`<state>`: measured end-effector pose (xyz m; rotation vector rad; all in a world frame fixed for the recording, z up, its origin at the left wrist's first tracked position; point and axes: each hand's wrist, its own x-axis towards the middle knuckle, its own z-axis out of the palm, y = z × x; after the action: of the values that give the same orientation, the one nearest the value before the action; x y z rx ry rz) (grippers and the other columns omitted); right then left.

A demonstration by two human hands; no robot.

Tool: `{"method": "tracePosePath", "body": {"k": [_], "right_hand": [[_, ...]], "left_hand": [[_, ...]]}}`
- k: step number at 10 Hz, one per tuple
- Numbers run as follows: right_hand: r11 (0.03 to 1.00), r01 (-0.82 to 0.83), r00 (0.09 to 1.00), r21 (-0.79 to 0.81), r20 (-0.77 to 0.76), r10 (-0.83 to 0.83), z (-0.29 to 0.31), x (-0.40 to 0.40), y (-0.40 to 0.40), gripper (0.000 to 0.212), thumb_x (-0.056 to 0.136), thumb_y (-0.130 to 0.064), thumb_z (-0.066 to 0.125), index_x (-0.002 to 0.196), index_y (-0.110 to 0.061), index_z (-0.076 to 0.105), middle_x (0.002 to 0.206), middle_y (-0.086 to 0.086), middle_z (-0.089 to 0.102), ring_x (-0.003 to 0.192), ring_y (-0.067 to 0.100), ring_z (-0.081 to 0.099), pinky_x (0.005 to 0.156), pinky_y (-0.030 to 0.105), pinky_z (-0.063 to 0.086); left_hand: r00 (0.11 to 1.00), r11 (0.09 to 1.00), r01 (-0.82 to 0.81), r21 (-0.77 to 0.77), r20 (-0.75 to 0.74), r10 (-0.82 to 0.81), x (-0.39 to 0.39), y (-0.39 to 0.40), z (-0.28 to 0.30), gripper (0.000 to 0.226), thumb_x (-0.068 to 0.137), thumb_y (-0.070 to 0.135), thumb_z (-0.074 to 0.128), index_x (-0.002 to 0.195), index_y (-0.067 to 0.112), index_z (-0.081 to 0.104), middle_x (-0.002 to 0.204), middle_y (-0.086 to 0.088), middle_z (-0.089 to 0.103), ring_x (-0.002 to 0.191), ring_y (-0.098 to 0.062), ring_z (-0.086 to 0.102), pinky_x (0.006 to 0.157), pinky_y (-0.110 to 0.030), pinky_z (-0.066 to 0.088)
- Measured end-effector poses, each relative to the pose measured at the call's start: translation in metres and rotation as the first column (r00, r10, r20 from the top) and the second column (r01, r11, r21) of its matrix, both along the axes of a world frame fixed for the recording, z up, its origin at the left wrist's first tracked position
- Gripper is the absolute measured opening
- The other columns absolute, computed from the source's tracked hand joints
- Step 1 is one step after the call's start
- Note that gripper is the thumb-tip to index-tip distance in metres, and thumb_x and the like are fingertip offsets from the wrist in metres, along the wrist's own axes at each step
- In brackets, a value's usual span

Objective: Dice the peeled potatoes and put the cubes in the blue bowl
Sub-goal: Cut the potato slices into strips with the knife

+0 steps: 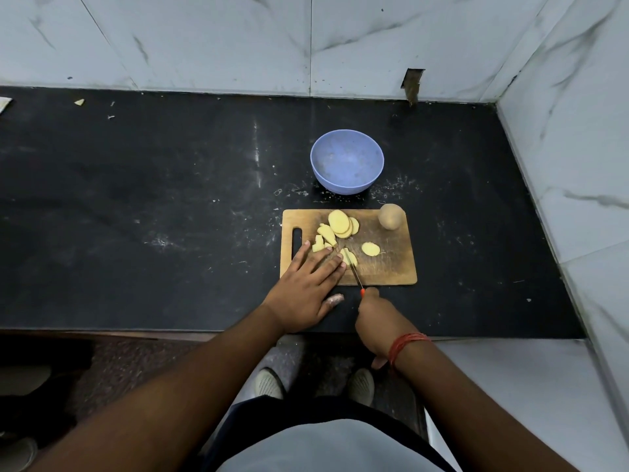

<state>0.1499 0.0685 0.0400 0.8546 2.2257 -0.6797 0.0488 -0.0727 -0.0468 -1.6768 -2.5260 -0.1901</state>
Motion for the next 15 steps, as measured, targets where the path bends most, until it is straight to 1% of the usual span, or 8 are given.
{"method": "tracePosePath", "body": {"k": [1, 2, 3, 5, 9, 11, 14, 15], "right_hand": [[1.0, 0.013, 0.995, 0.004, 0.101, -0.013, 0.003, -0.013, -0.001, 0.062, 0.092, -0.003, 0.051, 0.145, -0.006, 0.018, 0.131, 0.02, 0.051, 0.113, 0.036, 0.058, 0.084, 0.046, 0.054], [0.996, -0.069, 0.985, 0.063, 0.16, 0.059, 0.003, -0.02, -0.004, 0.079, 0.089, -0.005, 0.06, 0.149, -0.002, 0.009, 0.141, 0.018, 0.046, 0.121, 0.033, 0.054, 0.088, 0.04, 0.051], [0.998, -0.012, 0.981, 0.066, 0.196, -0.001, 0.0, -0.021, -0.005, 0.089, 0.084, -0.005, 0.066, 0.149, -0.004, 0.005, 0.14, 0.016, 0.046, 0.122, 0.031, 0.053, 0.094, 0.041, 0.048], [0.969, -0.236, 0.971, 0.071, -0.007, 0.237, 0.005, -0.012, 0.004, 0.04, 0.098, -0.011, 0.044, 0.135, 0.004, 0.044, 0.136, 0.023, 0.049, 0.124, 0.039, 0.049, 0.1, 0.042, 0.042], [0.979, -0.202, 0.979, 0.038, -0.006, 0.202, -0.005, 0.031, 0.003, 0.039, 0.096, -0.01, 0.042, 0.134, -0.003, 0.036, 0.125, 0.017, 0.055, 0.112, 0.033, 0.058, 0.088, 0.037, 0.047], [0.986, -0.161, 0.986, -0.037, -0.037, 0.16, 0.003, 0.049, 0.018, 0.022, 0.098, -0.008, 0.038, 0.119, -0.001, 0.039, 0.102, 0.019, 0.062, 0.089, 0.029, 0.061, 0.07, 0.03, 0.039], [0.996, -0.092, 0.989, -0.003, -0.117, 0.091, 0.009, 0.048, 0.035, 0.017, 0.101, -0.013, 0.037, 0.116, -0.006, 0.038, 0.09, 0.008, 0.054, 0.075, 0.015, 0.054, 0.067, 0.03, 0.042], [0.995, -0.096, 0.986, -0.035, -0.142, 0.09, 0.01, 0.048, 0.032, 0.014, 0.102, -0.017, 0.035, 0.112, -0.008, 0.039, 0.096, 0.013, 0.059, 0.082, 0.021, 0.06, 0.069, 0.035, 0.05]], "left_hand": [[1.0, 1.0, -0.001, 0.006, -0.001, 0.001, 0.0, 0.0, 0.0, 0.062, 0.105, 0.053, 0.034, 0.15, 0.011, 0.045, 0.153, -0.01, 0.046, 0.146, -0.031, 0.032, 0.12, -0.06, 0.015], [1.0, 1.0, 0.0, 0.018, 0.004, 0.0, 0.0, 0.0, 0.001, 0.062, 0.105, 0.052, 0.035, 0.149, 0.01, 0.047, 0.153, -0.01, 0.047, 0.146, -0.032, 0.033, 0.12, -0.061, 0.016], [1.0, 1.0, 0.001, 0.029, 0.0, -0.001, 0.0, 0.001, 0.001, 0.06, 0.105, 0.051, 0.037, 0.148, 0.009, 0.048, 0.152, -0.011, 0.047, 0.145, -0.033, 0.034, 0.12, -0.06, 0.017], [1.0, 1.0, 0.002, 0.028, -0.015, -0.002, 0.001, 0.001, 0.002, 0.061, 0.105, 0.051, 0.037, 0.147, 0.009, 0.049, 0.153, -0.012, 0.046, 0.145, -0.033, 0.034, 0.12, -0.06, 0.017], [0.999, 0.999, -0.022, -0.04, -0.038, 0.02, 0.003, 0.001, 0.004, 0.063, 0.105, 0.053, 0.031, 0.15, 0.011, 0.046, 0.155, -0.01, 0.043, 0.148, -0.032, 0.03, 0.121, -0.059, 0.016], [0.999, 0.997, -0.03, -0.064, -0.033, 0.028, 0.004, 0.0, 0.005, 0.063, 0.105, 0.053, 0.03, 0.151, 0.011, 0.044, 0.157, -0.009, 0.041, 0.149, -0.032, 0.027, 0.12, -0.059, 0.016], [0.999, 0.994, 0.018, -0.107, -0.029, -0.022, -0.002, 0.001, 0.01, 0.07, 0.105, 0.058, 0.026, 0.154, 0.01, 0.035, 0.165, -0.013, 0.025, 0.155, -0.03, 0.012, 0.122, -0.058, 0.01], [0.997, 0.99, 0.068, -0.123, -0.035, -0.073, -0.013, -0.001, 0.014, 0.069, 0.105, 0.06, 0.025, 0.155, 0.014, 0.036, 0.165, -0.011, 0.025, 0.155, -0.029, 0.01, 0.123, -0.058, 0.007]]}}
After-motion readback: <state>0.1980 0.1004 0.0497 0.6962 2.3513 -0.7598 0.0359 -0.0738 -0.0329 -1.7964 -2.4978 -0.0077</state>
